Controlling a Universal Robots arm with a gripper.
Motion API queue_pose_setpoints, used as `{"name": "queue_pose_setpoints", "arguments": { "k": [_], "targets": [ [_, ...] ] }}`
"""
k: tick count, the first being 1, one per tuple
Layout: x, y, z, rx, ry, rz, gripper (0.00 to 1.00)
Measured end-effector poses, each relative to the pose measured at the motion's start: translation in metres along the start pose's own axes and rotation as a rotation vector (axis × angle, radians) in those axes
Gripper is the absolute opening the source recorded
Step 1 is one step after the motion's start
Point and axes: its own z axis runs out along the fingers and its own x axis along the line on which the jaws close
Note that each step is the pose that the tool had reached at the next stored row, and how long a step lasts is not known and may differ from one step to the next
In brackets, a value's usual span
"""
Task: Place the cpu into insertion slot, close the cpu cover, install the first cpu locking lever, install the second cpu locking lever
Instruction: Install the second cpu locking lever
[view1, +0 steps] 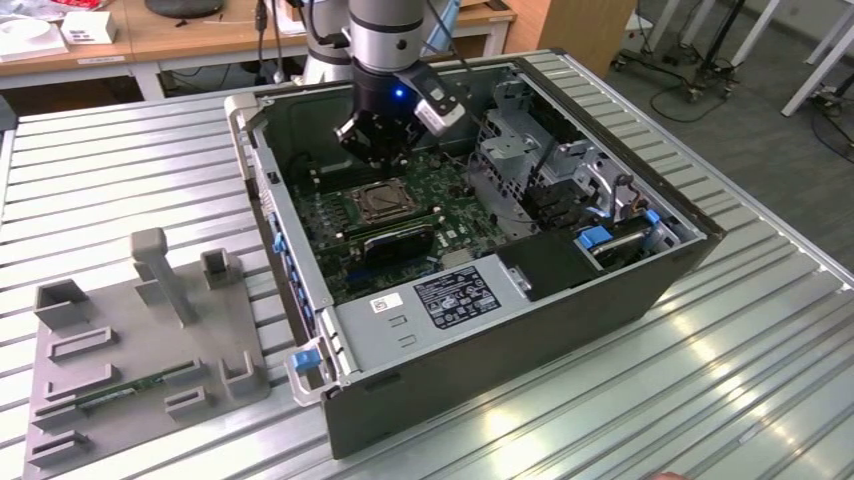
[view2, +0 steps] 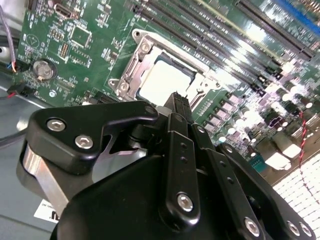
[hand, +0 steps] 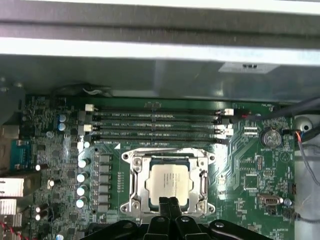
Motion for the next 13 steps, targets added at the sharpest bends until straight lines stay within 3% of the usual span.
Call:
{"name": "queue_pose_setpoints", "arguments": {
  "k": [5, 13],
  "targets": [
    [0.0, -0.0058, -0.0003, 0.0, 0.0, 0.0, 0.11],
    [0.0001, -0.0097, -0.0004, 0.0, 0.0, 0.0, 0.11]
  ]
}}
